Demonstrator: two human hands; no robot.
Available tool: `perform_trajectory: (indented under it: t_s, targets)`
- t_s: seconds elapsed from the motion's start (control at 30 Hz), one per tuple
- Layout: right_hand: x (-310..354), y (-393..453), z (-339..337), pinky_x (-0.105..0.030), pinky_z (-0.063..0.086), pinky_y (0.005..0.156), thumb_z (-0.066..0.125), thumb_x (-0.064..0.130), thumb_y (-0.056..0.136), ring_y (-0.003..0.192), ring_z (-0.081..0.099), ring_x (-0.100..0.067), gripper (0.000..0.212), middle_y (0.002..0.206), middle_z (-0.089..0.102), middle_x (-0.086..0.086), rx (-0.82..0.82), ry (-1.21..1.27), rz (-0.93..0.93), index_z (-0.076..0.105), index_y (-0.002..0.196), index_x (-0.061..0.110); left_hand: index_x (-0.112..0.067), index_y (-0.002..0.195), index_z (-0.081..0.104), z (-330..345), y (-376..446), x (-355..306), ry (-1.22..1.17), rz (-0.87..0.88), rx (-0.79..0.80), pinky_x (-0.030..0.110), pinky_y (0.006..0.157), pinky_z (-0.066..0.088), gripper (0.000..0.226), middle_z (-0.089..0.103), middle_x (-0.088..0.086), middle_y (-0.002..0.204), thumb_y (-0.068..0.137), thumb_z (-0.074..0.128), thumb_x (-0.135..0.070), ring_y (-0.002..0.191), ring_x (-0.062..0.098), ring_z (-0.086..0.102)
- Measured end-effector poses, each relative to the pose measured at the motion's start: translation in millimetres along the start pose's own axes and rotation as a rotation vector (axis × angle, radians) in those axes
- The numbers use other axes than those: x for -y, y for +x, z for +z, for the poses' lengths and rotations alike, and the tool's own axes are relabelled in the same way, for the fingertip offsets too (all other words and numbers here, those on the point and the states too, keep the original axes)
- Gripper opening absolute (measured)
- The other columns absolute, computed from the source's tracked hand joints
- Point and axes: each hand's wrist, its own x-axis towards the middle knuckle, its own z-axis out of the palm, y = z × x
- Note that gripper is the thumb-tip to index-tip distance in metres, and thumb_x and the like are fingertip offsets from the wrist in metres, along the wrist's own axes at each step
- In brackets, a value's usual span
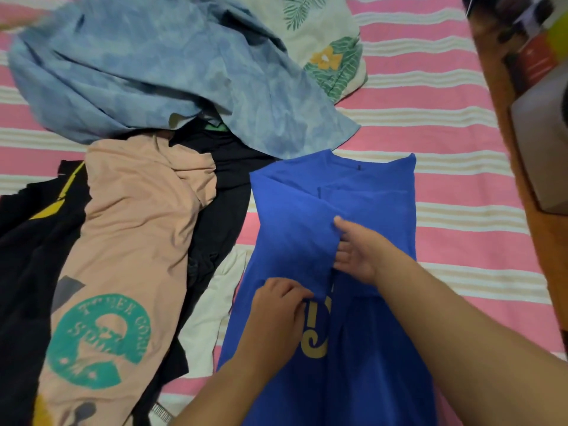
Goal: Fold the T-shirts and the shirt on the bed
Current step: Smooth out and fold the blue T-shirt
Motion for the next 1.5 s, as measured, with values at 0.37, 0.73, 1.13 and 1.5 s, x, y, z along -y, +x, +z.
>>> perform_trajectory:
  t_s: [0.37,0.73,1.13,1.5]
  targets:
    - [-49,-3,21,-0.044,0.058,0.087,0.079,0.034,0.082,0.094,0.065,-0.031,0.038,0.106,0.067,-0.01,-0.334,-0.355,-0.096,0.06,0.1,0.006,-0.019,0.128,0.063,-55,-210,30,0.126,-0.844,0.182,0.04,0.088,0.052,0.061,0.065,0.003,0.114,0.074,0.062,-0.047,0.106,0.028,0.064]
    - [-34,-32,41,-0.042,0.062,0.074,0.063,0.013,0.08,0.09,0.073,-0.027,0.032,0.108,0.074,-0.008,-0.168,-0.038,-0.177,0.065,0.112,0.012,-0.027,0.087,0.05,-56,-296,1,0.095,-1.064,0.25,0.037,0.084,0.047,0.019,0.051,-0.007,0.088,0.093,0.064,-0.039,0.095,0.021,0.055]
    - [56,-101,29,-0.041,0.057,0.074,0.069,0.029,0.066,0.083,0.068,-0.025,0.031,0.093,0.068,-0.009,-0.027,-0.147,-0.567,0.064,0.096,0.02,-0.053,0.107,0.042,-92,-331,-100,0.006,-0.839,0.041,0.024,0.058,0.047,0.017,0.066,-0.012,0.077,0.093,0.053,-0.054,0.07,0.012,0.067]
    - [57,-107,-162,-0.029,0.051,0.059,0.057,0.027,0.094,0.075,0.056,-0.015,0.018,0.09,0.057,0.001,-0.249,-0.425,-0.649,0.043,0.083,0.024,-0.031,0.109,0.048,46,-289,-268,0.034,-0.72,0.154,0.038,0.069,0.044,0.012,0.067,-0.005,0.093,0.1,0.052,-0.039,0.085,0.023,0.067]
